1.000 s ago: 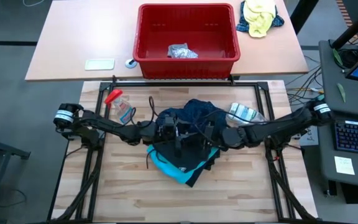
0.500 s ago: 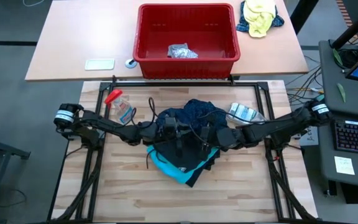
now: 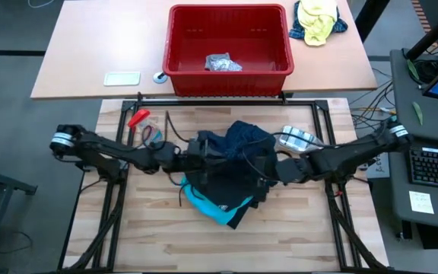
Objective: Fold Laundry from Bin
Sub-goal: Fold the blue polo shirt
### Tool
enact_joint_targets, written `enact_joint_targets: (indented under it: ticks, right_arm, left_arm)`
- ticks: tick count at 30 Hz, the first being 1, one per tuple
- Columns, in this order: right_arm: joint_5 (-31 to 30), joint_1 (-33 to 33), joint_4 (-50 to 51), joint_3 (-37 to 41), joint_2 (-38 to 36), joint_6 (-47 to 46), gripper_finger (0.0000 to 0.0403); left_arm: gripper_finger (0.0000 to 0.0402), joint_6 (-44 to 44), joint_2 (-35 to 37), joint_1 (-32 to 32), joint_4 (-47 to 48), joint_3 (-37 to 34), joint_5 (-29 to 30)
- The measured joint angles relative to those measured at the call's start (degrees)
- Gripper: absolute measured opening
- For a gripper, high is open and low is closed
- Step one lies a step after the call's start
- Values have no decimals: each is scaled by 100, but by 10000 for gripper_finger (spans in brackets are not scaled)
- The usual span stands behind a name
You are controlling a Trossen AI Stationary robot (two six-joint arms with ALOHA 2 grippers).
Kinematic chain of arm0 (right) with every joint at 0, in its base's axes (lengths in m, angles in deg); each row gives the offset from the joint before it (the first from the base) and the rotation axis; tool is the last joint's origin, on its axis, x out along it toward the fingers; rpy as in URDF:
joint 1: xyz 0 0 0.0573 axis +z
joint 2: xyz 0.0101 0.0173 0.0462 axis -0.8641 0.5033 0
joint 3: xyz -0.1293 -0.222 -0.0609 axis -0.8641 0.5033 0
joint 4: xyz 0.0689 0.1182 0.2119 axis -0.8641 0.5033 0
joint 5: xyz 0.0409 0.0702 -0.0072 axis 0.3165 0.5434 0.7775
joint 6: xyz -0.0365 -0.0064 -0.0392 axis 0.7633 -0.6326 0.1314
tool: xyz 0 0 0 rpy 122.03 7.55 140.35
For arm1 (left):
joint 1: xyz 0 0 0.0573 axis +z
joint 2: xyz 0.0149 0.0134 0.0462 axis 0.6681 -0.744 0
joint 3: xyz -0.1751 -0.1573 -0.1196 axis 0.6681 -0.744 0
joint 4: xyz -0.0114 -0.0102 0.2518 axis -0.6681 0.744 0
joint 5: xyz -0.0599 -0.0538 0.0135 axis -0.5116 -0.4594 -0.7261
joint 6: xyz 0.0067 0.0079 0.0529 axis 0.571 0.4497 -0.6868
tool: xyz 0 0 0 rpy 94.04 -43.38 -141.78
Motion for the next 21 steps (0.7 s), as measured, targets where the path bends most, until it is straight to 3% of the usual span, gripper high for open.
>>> enact_joint_targets:
  ticks: [10, 15, 21]
  right_arm:
    - [16, 438, 1666, -541, -351, -98, 249]
    - [264, 318, 2401, -526, -323, 63, 271]
    - [255, -96, 2390, -488, -303, 465, 297]
  left_arm:
    - [1, -229, 482, -994, 1906, 0, -349]
    - [0, 191, 338, -1658, 2218, 0, 539]
    - [0, 499, 202, -2229, 2418, 2, 1546]
